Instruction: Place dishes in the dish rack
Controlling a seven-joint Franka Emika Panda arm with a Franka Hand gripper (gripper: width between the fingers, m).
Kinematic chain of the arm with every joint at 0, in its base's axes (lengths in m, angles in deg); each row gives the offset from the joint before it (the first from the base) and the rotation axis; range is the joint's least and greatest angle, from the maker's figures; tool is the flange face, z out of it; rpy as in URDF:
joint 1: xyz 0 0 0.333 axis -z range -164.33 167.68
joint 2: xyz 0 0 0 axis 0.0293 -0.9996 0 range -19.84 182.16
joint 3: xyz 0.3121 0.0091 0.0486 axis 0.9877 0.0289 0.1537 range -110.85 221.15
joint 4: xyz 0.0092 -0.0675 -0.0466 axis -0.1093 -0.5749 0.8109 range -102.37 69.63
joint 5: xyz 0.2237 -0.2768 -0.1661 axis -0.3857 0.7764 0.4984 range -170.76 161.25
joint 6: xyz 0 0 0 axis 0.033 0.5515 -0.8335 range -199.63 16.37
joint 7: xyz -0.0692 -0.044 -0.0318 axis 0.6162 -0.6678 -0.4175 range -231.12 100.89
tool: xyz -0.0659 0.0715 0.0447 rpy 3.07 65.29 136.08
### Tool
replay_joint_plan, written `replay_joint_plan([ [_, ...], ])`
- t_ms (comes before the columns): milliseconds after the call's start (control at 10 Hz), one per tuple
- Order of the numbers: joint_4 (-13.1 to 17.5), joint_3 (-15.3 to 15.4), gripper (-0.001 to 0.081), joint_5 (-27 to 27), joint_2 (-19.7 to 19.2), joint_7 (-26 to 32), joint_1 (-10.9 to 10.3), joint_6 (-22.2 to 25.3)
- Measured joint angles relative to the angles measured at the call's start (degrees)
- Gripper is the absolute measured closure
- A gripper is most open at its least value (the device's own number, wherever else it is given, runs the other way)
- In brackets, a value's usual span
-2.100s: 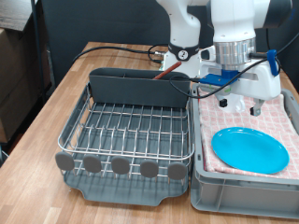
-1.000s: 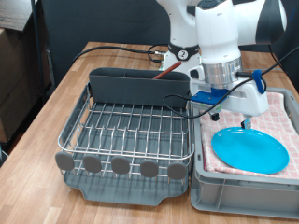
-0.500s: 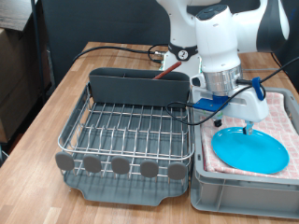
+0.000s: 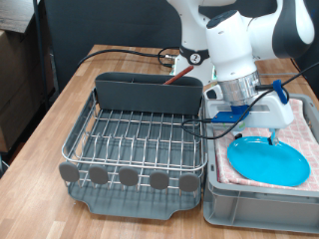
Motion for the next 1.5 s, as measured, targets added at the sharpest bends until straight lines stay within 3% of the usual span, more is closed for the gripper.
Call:
replay_joint_plan([
  [300, 0.3, 0.1, 0.0013, -0.7, -0.5, 0.0, -0.1, -0.7],
  [400, 0.3, 0.0, 0.0213, -0.4, -0.5, -0.9, -0.3, -0.7],
  [500, 0.3, -0.3, 0.0357, 0.3, -0.6, -2.2, -0.4, -0.7],
  [600, 0.3, -0.6, 0.0357, 1.2, -0.7, -3.6, -0.6, -0.7],
  [700, 0.3, -0.8, 0.0525, 2.1, -0.7, -4.7, -0.8, -0.7],
  [800, 0.3, -0.9, 0.0643, 2.7, -0.6, -5.3, -0.8, -0.7],
  [1200, 0.0, -1.6, 0.0643, 7.2, -0.3, -9.3, -1.3, -0.6],
  [1500, -1.2, -5.2, 0.0643, 18.2, 1.9, -21.4, -4.5, -0.3],
])
